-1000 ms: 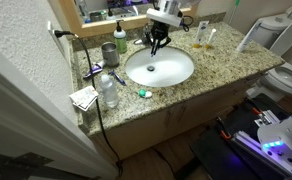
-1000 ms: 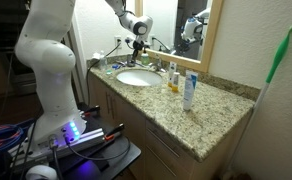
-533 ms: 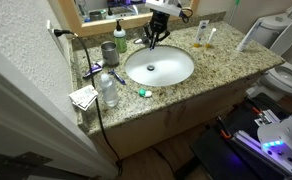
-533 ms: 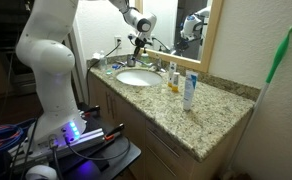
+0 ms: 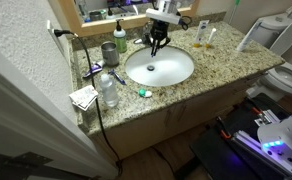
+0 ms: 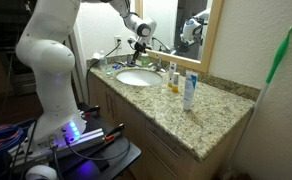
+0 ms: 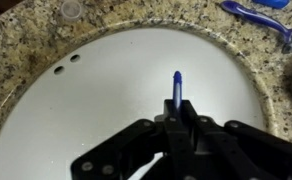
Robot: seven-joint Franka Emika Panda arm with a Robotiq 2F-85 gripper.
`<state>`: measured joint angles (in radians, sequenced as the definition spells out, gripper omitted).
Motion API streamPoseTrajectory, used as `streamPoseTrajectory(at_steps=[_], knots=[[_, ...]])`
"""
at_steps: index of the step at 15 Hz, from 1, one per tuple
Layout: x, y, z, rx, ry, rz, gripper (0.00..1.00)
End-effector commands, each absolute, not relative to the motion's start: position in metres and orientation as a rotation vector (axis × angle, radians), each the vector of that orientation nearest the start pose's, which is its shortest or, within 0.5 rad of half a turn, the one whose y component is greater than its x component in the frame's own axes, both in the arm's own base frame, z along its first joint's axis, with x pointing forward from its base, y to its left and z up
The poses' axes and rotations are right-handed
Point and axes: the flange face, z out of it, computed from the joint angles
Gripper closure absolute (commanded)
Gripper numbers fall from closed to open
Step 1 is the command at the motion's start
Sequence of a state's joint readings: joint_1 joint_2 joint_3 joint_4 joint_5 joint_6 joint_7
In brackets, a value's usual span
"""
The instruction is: Open the faucet, place the toothbrush underneath the running faucet then set it down on the right side of the counter, pick up the shaving stick and place it under the running water then set it down on the left side of the counter, close the faucet
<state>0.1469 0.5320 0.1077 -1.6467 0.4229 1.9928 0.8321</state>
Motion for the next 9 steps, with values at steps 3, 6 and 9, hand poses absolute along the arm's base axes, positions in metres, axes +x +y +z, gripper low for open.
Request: streamPoseTrajectory(at_steps=[3, 6, 9], knots=[[0.639, 0.193, 0.265, -2.611, 1.021, 0.525, 0.98], [0.651, 0.195, 0.259, -2.612, 0.972, 0.428, 0.98], [0.659, 0.197, 0.258, -2.606, 0.94, 0.357, 0.98]])
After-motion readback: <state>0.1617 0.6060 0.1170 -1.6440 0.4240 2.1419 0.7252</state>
